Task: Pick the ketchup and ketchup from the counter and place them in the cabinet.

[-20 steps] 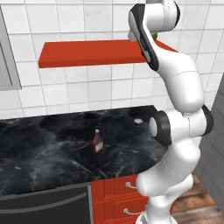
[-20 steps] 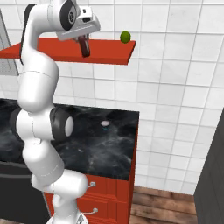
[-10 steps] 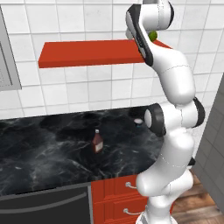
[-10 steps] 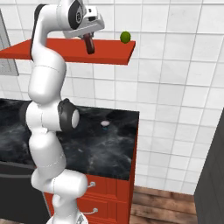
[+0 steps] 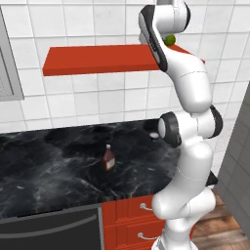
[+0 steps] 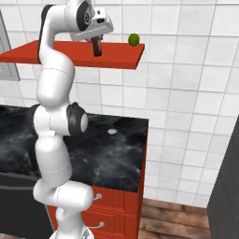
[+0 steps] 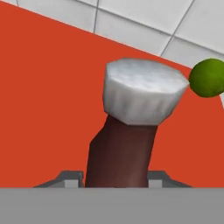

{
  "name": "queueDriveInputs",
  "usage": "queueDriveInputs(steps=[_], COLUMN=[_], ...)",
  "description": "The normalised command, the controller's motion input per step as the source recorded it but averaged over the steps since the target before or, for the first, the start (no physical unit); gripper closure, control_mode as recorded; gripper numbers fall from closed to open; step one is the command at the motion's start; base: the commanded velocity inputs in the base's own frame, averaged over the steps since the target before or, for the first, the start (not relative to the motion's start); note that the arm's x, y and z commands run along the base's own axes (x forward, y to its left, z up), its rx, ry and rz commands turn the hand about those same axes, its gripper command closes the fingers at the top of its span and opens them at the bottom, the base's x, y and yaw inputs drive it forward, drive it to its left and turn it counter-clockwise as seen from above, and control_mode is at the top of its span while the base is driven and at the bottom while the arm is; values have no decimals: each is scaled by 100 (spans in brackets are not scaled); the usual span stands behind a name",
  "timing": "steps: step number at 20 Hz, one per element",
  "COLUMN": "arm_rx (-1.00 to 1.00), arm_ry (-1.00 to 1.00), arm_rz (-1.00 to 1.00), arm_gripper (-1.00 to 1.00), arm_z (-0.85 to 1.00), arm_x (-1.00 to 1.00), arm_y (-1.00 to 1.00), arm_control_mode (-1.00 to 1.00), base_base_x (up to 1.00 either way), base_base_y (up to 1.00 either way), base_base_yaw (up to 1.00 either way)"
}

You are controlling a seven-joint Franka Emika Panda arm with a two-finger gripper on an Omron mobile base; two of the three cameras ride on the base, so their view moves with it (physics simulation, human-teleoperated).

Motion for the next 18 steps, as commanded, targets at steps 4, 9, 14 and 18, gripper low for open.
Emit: queueDriveInputs(steps=[4, 9, 14, 18], arm_rx=[0, 0, 0, -2], arm_ry=[-2, -5, -8, -13], arm_rz=[0, 0, 0, 2], arm_gripper=[-100, -100, -100, -100], arm_z=[-43, -26, -15, -1], arm_x=[11, 2, -3, -43], arm_y=[0, 0, 0, 0], arm_control_mode=[-100, -100, -100, -100], base_base_x=[0, 0, 0, 0], base_base_y=[0, 0, 0, 0], base_base_yaw=[0, 0, 0, 0])
